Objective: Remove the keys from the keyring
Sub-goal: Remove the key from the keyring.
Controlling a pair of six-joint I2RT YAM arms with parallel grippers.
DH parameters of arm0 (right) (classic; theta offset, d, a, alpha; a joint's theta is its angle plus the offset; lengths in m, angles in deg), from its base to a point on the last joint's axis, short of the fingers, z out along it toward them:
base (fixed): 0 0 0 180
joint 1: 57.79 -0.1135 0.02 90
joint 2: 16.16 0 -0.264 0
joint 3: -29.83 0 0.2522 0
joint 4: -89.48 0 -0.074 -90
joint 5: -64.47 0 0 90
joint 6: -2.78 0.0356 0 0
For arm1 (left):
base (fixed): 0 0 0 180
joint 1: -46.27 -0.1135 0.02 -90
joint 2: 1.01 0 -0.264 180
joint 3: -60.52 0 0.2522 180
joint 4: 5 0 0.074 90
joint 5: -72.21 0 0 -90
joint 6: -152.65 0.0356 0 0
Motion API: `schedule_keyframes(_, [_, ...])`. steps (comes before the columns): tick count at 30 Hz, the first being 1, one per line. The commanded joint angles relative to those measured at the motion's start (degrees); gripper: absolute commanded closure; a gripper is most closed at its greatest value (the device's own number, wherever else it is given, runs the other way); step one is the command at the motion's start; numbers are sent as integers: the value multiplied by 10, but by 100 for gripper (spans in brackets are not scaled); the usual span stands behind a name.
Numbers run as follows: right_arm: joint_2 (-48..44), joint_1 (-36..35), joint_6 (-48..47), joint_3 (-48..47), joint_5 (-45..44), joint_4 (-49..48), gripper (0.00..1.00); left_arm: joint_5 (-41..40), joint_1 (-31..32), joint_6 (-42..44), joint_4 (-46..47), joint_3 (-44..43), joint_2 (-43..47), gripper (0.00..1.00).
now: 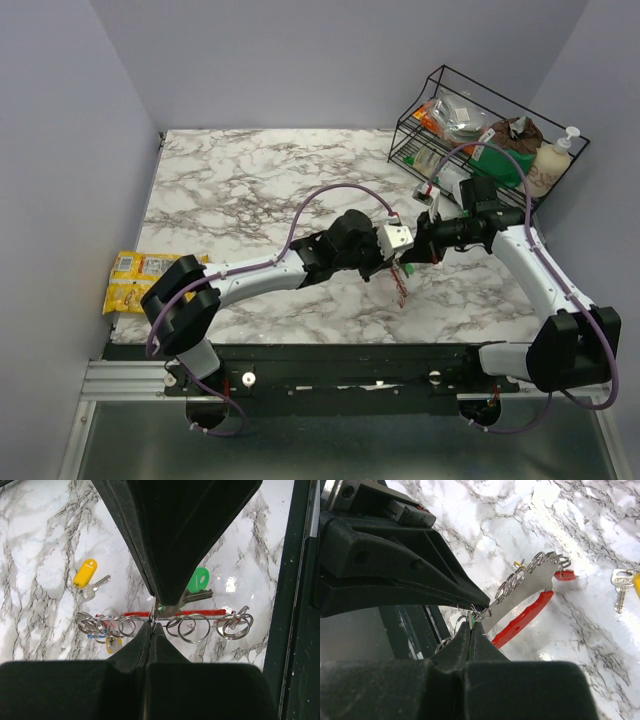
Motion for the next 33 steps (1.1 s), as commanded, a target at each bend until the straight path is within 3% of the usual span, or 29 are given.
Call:
schedule_keyframes(1, [44, 18, -15, -17, -2, 48, 99, 6, -16, 18, -51, -31, 41, 100])
schedule_keyframes(7, [129, 19, -35, -35, -41, 58, 99, -49, -17, 80, -63, -1, 23, 100])
schedule_keyframes(18, [169, 7, -5, -19, -68, 9, 99, -42, -18, 74, -37, 34, -25, 100])
schedule_keyframes(22, [157, 7, -8, -16, -90, 7, 99, -46, -18, 59, -1, 36, -24, 100])
schedule_keyframes(33, [67, -58, -2, 1, -141, -39, 99, -30, -18, 37, -45, 1, -55, 100])
